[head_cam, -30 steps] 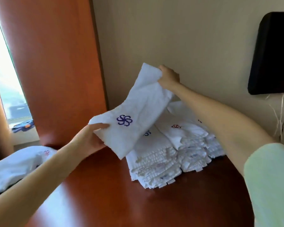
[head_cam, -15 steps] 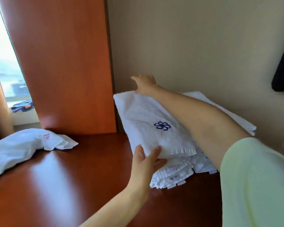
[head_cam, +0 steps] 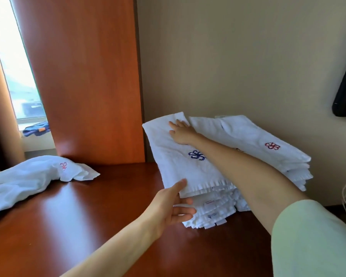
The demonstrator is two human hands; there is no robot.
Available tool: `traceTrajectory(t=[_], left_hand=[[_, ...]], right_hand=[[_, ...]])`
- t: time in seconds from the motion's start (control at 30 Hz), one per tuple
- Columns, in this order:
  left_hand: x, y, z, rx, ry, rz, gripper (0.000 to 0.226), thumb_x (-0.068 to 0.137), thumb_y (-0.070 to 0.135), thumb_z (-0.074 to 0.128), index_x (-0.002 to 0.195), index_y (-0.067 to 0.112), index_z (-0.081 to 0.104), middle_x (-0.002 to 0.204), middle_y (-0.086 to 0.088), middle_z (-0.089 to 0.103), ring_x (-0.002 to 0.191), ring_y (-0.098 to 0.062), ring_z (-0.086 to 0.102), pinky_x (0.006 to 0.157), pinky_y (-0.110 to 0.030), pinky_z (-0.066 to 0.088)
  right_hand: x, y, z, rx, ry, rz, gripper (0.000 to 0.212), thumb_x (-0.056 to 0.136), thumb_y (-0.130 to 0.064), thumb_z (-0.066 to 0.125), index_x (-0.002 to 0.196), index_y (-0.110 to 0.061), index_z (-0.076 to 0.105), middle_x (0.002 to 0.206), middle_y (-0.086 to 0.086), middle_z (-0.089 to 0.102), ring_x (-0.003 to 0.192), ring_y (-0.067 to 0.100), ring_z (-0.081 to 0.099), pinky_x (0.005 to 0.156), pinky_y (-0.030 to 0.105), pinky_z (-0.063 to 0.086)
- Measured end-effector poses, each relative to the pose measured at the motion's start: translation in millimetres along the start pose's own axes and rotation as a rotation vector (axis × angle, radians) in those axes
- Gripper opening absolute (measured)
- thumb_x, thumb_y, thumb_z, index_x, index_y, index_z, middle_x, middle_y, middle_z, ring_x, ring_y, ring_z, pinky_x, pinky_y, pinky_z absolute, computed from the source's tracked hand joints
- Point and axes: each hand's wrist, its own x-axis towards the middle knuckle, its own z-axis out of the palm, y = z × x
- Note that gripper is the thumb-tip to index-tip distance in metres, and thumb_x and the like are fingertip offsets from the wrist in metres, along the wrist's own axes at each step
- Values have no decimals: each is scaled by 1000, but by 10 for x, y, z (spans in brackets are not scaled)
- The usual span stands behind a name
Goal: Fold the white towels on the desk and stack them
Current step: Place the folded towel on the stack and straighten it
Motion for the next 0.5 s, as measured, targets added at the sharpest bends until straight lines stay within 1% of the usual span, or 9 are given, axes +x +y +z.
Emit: traceTrajectory(t=[0.1,0.17,0.23,0.3,0.33,0.4,0.43,0.5], left_hand=[[-83,-86,-131,86,2,55,33,92,44,59,104,13,62,65,-1,66,59,-19,67,56,-26,55],[-133,-116,-326,139,18,110,30,94,41,57,102,13,66,69,-2,67,61,-20,68,57,-25,54],[-181,-144,-591,181,80,142,27,97,36,54,99,14,68,70,-2,68,64,-19,69,57,-24,53],[-206,-199,-921,252,190,164,23,99,30,51,99,15,68,70,1,69,65,-16,69,57,-23,52],[-204,-242,-1113,314,263,182,20,99,26,50,99,16,67,73,1,70,67,-15,69,60,-24,52],[-210,-371,-1546,543,442,218,12,97,25,53,102,21,64,90,0,70,81,-17,66,73,-29,51],[-232,-445,-1770,730,522,202,14,96,28,54,108,24,61,103,0,66,92,-19,63,83,-31,49],[-323,-606,-2210,1120,645,79,38,95,36,53,131,25,49,132,-2,51,117,-20,54,98,-32,40]], right_hand=[[-124,2,-33,24,-20,16,55,105,-37,18,156,-24,1,163,6,-8,150,23,-5,121,41,2],[-196,-108,-128,-2,-65,11,56,104,-37,25,156,-25,6,163,8,-6,150,26,-2,120,42,7],[-272,-358,-170,-31,-43,-47,56,103,-34,33,155,-25,15,162,9,5,149,26,4,118,43,8],[-360,-729,-128,-25,30,-158,53,101,-31,39,152,-23,26,160,7,20,148,25,11,117,43,8],[-409,-935,-75,2,58,-215,52,101,-31,40,151,-22,30,159,5,24,148,24,13,118,44,7],[-504,-1367,112,72,93,-325,49,101,-29,40,149,-23,35,157,3,29,148,24,16,119,45,4],[-548,-1577,249,102,100,-371,47,101,-28,40,148,-23,37,156,3,32,147,23,18,119,45,4],[-632,-1964,607,153,47,-439,45,101,-23,39,145,-23,41,153,4,38,145,21,24,120,44,5]])
